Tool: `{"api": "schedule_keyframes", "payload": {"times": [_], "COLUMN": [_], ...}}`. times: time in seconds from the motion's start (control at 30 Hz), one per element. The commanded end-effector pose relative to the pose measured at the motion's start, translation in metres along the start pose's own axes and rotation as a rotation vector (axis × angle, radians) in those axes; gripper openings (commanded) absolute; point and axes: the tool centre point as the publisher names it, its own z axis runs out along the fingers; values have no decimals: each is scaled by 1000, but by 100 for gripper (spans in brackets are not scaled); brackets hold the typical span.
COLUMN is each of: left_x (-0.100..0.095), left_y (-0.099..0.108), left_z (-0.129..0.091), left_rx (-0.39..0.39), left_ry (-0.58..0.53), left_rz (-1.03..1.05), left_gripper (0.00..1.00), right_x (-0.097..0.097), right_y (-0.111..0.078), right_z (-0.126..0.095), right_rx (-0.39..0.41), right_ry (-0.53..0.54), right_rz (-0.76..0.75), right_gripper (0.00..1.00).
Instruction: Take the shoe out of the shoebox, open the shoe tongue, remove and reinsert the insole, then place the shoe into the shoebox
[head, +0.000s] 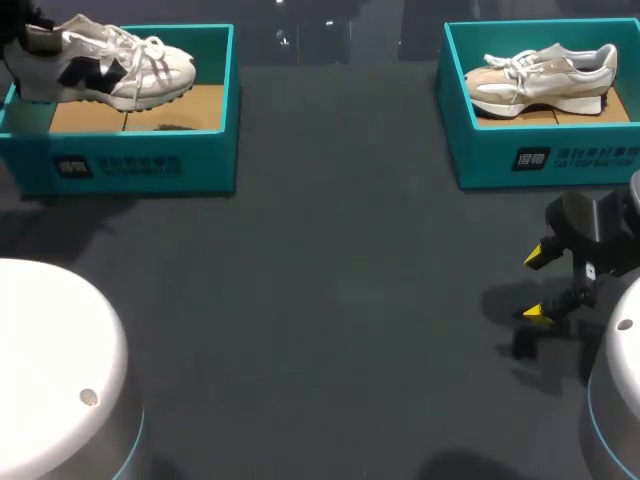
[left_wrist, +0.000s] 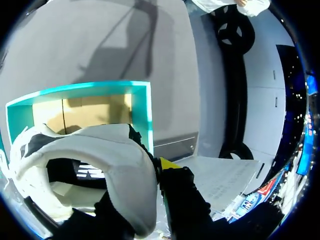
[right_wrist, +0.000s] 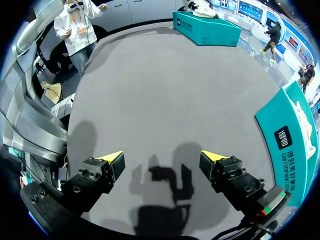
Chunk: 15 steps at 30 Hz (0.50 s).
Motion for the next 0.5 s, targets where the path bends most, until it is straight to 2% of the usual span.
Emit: {"api": "schedule_keyframes", "payload": {"times": [0.03, 0.33, 0.5], "left_x": [1, 1, -18], "left_y": [1, 1, 0], "left_z": [1, 1, 29], "left_rx": [1, 1, 51], "left_ry": [-13, -13, 5], "left_rz": [13, 13, 23], "left_gripper": [0, 0, 0], "right_x": [2, 2, 2], "right_y": [0, 0, 0], "right_z": [-1, -1, -1], "right_rx": [1, 1, 1], "right_ry": [-2, -2, -2], "right_rz": [0, 0, 0], "right_gripper": [100, 100, 100]}}
